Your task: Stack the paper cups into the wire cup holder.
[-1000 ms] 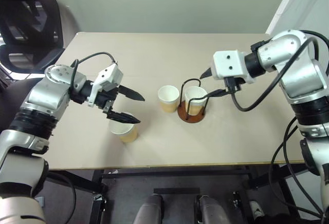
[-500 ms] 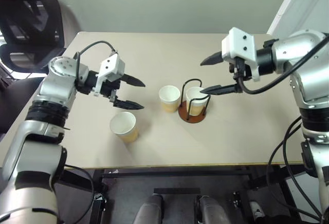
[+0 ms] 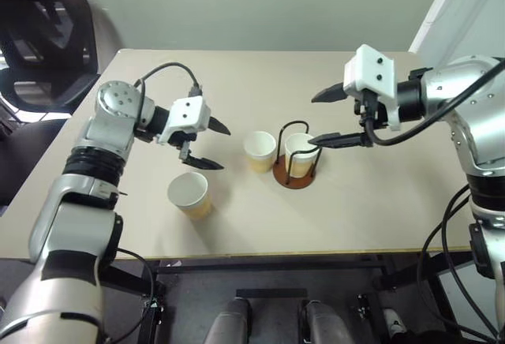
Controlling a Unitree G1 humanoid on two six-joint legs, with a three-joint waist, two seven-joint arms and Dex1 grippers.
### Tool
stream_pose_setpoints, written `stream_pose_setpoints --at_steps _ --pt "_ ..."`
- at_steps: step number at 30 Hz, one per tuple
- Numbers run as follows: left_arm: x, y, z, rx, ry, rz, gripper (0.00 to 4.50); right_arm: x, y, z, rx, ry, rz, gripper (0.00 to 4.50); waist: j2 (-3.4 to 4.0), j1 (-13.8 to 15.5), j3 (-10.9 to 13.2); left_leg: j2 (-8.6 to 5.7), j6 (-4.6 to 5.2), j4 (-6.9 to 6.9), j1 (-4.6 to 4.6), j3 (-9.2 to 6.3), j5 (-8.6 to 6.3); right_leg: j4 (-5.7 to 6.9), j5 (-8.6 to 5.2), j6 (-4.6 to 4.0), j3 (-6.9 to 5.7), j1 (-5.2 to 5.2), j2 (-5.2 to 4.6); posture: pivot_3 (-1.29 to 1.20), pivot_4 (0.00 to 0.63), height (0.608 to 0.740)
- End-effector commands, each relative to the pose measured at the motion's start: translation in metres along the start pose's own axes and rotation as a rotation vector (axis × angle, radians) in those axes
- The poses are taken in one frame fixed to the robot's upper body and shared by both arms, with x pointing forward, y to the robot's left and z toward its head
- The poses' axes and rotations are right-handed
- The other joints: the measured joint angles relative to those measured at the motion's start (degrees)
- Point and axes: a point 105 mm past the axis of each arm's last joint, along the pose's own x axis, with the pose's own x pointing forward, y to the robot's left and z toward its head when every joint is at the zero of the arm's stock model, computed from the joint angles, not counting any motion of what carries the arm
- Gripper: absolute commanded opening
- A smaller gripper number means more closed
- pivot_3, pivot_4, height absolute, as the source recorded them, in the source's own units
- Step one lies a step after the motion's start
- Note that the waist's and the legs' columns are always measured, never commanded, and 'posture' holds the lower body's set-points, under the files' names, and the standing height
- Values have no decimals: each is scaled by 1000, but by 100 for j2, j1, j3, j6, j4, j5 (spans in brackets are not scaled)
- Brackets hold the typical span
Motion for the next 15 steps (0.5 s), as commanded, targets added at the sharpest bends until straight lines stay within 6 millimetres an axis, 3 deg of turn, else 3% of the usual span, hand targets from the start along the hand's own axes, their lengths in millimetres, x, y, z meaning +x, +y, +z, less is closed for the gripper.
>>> stream_pose_setpoints --at_steps 1,7,15 --pt "-15 9 8 24 -8 50 4500 13 14 22 -77 -48 55 4019 -1 -5 -1 0 0 0 2 1 0 1 0 0 0 1 1 0 150 740" --pt "-43 26 1 -114 -69 269 4500 45 10 30 -130 -72 48 4019 0 -47 0 6 2 3 7 2 3 7 4 4 1 -2 5 0 150 740" --pt "-69 12 0 -289 -191 333 4500 71 1 21 -216 -24 33 4019 -1 -38 -1 5 0 -3 2 0 1 6 2 -10 -3 -9 5 0 150 740"
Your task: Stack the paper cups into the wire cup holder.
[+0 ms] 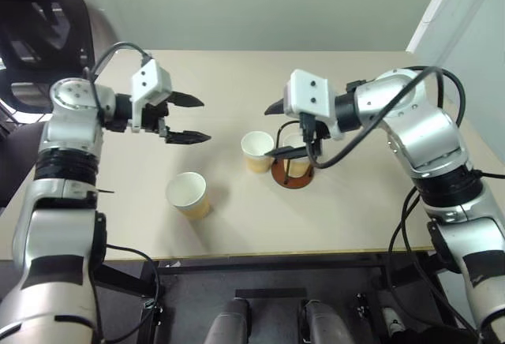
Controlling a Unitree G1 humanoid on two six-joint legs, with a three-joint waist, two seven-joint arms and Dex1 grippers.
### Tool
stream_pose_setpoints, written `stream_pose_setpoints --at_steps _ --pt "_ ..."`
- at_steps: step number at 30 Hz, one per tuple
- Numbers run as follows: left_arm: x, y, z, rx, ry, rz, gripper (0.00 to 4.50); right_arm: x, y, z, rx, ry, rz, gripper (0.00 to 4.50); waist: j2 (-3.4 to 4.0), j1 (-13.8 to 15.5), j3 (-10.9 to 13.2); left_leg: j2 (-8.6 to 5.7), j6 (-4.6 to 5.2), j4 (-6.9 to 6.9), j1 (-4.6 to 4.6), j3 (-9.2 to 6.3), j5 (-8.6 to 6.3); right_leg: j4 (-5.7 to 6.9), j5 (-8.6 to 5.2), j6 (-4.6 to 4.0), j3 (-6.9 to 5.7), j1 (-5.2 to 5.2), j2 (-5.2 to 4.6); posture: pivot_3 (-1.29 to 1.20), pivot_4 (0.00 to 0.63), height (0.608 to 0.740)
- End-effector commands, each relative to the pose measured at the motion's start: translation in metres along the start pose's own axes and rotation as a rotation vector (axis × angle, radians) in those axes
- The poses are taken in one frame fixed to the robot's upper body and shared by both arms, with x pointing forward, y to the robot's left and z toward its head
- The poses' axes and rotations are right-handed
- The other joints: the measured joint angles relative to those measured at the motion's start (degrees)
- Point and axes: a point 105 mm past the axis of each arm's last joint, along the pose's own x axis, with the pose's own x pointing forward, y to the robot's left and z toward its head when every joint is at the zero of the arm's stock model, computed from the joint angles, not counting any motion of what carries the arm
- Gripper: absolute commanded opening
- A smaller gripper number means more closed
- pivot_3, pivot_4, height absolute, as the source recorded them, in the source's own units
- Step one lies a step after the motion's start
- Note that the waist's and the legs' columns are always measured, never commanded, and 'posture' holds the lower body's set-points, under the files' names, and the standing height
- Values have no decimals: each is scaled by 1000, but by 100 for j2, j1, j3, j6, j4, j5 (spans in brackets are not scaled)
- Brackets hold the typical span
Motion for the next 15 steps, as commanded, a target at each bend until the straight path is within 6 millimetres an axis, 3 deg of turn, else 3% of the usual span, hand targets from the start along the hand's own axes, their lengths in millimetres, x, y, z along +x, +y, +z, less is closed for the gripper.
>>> stream_pose_setpoints --at_steps 1,15 --pt "-14 -3 13 -13 -57 18 4500 9 -8 7 -105 23 -22 4019 -1 1 0 0 -1 0 0 1 -1 0 0 -1 0 -2 0 0 150 740" --pt "-15 -11 12 -45 -66 6 4500 55 -1 -7 -230 130 30 4019 -2 -8 -1 4 -11 0 5 -2 5 7 15 -25 0 -4 0 0 150 740"
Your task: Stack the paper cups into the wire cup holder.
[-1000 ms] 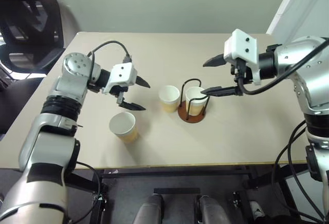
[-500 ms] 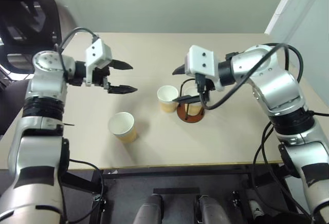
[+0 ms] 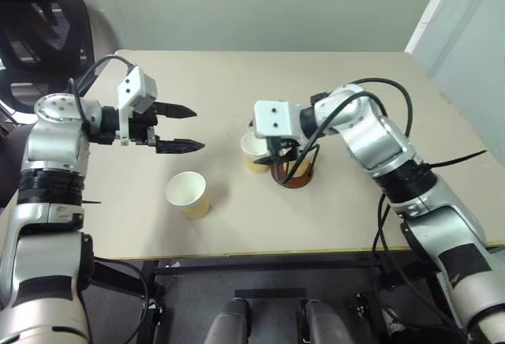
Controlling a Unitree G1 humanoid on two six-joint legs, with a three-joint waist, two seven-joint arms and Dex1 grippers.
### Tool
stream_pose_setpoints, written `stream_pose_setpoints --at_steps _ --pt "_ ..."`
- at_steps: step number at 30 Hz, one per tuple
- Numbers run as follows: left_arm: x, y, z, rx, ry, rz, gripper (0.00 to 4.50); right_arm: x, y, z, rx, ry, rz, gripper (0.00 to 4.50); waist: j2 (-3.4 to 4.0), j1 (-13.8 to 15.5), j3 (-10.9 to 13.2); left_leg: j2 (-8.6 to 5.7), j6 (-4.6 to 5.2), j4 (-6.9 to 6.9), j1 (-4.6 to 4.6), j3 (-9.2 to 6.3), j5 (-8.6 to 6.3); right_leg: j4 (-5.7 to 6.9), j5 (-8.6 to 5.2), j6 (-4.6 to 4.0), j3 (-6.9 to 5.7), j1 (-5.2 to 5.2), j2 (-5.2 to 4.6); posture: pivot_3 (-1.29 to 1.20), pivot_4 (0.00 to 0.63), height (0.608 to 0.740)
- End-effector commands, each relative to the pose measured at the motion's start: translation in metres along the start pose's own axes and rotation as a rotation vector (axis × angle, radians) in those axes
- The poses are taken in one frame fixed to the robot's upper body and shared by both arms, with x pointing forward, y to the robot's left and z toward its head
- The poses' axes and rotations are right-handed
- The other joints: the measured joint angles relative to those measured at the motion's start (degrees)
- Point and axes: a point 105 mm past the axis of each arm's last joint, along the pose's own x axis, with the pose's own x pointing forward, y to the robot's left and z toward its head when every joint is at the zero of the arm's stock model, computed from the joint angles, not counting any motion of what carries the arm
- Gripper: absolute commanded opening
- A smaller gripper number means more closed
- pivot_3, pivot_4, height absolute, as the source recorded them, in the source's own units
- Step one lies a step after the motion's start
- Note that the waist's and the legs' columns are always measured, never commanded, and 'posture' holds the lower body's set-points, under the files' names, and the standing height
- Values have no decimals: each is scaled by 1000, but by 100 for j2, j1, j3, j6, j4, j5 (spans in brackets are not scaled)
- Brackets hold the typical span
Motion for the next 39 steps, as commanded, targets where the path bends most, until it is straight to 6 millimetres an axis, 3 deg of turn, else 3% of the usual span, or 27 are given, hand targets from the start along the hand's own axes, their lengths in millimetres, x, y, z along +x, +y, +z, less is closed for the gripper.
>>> stream_pose_setpoints --at_steps 1,10,29,39 --pt "-6 2 13 40 -35 15 4500 4 -5 8 -79 21 -20 4019 0 0 0 0 -1 0 -1 0 0 0 0 0 0 0 0 0 150 740" --pt "-3 3 14 48 -42 6 4500 24 -7 6 -98 58 -62 4019 0 0 0 1 -7 0 -6 0 -5 -1 0 0 0 -7 0 0 150 740" --pt "0 4 16 58 -49 -9 4500 27 15 -8 -177 181 4 4019 0 0 0 3 -14 1 -11 0 -9 3 2 -4 -2 -13 0 0 150 740" --pt "2 -4 19 64 -54 -69 4500 36 9 -17 -234 242 -21 4019 -1 1 0 3 -14 1 -14 0 -8 5 5 -7 -1 -18 0 0 150 740"
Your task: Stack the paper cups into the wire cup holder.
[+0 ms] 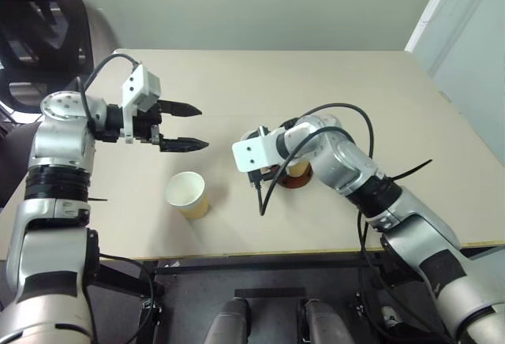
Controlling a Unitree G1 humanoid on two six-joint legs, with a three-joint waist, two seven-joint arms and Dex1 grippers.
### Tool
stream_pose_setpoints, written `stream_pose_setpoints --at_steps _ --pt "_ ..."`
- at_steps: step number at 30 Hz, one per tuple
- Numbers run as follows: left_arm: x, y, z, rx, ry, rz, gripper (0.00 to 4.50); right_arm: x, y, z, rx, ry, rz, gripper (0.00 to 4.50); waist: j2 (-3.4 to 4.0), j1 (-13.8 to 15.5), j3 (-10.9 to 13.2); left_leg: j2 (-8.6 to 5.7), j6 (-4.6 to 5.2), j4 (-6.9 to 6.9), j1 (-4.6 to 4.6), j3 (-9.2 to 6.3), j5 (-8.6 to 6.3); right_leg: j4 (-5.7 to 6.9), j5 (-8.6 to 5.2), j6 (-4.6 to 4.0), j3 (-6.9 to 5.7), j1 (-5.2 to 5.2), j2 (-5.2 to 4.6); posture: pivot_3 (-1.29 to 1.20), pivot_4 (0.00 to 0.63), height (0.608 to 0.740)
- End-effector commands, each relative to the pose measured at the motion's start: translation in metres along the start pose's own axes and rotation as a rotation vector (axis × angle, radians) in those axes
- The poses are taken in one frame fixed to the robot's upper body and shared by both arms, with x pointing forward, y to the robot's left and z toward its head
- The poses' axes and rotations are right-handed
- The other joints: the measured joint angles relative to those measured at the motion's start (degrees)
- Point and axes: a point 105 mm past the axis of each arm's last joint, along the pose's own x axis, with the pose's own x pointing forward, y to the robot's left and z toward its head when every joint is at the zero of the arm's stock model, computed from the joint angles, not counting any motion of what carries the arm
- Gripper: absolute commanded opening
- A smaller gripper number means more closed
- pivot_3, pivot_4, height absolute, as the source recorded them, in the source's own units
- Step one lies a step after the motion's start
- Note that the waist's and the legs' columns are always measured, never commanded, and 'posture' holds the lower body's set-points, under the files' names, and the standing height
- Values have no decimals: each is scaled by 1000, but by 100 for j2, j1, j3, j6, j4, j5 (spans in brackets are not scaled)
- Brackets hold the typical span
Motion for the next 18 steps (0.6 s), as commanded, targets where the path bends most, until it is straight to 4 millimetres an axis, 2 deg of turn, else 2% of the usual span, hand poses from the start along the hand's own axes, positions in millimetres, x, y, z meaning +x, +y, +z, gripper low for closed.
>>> stream_pose_setpoints --at_steps 1,6,10,13,18 --pt "-4 -5 14 48 -20 -45 4500 -4 -12 3 -56 14 -48 4019 0 0 0 0 0 -1 2 0 0 -3 2 -3 0 2 0 0 150 740" --pt "-4 -20 11 81 22 -142 4500 -3 -15 -2 -73 40 -56 4019 0 -3 0 2 -2 0 -1 0 -1 1 2 -3 0 -3 1 0 150 740" --pt "-4 -20 13 83 34 -157 4500 -3 -15 -3 -84 46 -55 4019 0 -3 0 3 -5 -2 0 0 -3 1 2 -3 0 -3 1 0 150 740" --pt "-3 -19 16 84 28 -162 4500 -4 -15 -2 -92 43 -53 3487 0 1 0 2 -6 -1 -1 -1 -4 1 3 -4 0 -2 1 0 150 740" --pt "-1 -19 15 82 32 -175 4500 -5 -14 1 -96 27 -44 1683 0 -1 0 3 -10 -1 -2 1 -6 0 5 -8 0 -2 1 0 150 740"
